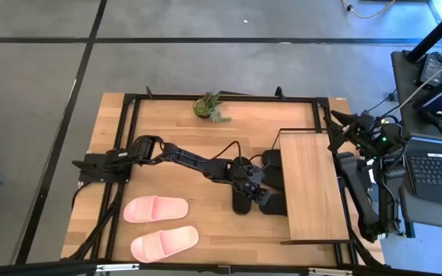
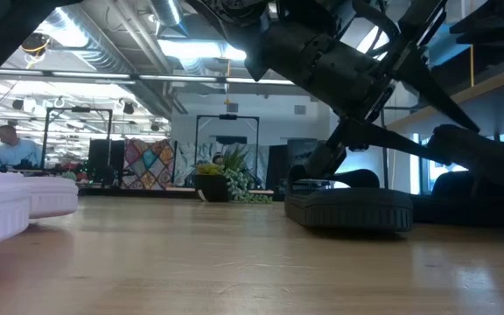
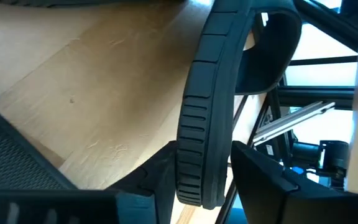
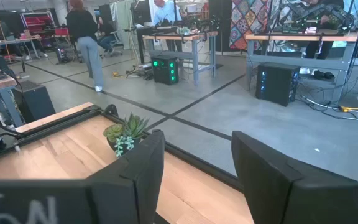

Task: Pick and place slides into the shelf
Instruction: Put the black slides under the shelf

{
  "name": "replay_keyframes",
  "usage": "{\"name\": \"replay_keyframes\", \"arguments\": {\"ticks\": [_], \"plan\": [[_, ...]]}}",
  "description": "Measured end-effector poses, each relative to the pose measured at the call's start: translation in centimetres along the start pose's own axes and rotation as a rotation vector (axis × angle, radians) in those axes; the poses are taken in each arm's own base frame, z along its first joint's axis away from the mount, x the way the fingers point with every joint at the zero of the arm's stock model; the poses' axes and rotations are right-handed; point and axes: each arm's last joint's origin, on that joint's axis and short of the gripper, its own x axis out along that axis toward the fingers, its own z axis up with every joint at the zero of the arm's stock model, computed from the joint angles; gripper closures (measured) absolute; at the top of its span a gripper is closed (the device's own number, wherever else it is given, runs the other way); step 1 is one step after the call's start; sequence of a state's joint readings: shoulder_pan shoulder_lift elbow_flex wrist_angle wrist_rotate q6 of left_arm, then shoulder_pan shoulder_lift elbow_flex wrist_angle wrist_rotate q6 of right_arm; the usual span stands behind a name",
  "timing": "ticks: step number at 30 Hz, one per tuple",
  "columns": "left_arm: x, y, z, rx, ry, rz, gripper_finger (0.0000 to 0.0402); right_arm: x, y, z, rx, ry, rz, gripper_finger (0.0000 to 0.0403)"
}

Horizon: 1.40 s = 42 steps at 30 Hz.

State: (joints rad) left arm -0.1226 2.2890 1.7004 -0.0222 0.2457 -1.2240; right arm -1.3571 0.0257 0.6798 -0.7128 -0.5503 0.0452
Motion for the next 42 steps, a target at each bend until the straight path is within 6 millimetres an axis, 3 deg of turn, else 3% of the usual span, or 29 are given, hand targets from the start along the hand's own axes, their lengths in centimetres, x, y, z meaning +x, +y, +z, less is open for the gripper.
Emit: {"name": "replay_keyframes", "arguments": {"ticks": [9,20,26,42], "plan": [[0.0,0.0,0.2,-0.001,0.026,-0.015,0.0237,0.0,0.0,0.0,0.000,0.000,0.000,0.0215],[-0.5,0.0,1.1,0.024,-0.016,-0.018,0.0172,0.0,0.0,0.0,0.000,0.000,0.000,0.0215],[-0.8,0.4,1.8,0.049,-0.061,0.014,0.0173,0.0,0.0,0.0,-0.001,0.000,0.001,0.0215],[-0.6,1.6,0.3,0.056,-0.105,0.229,0.0175,0.0,0.0,0.0,-0.001,0.000,0.000,0.0215]]}}
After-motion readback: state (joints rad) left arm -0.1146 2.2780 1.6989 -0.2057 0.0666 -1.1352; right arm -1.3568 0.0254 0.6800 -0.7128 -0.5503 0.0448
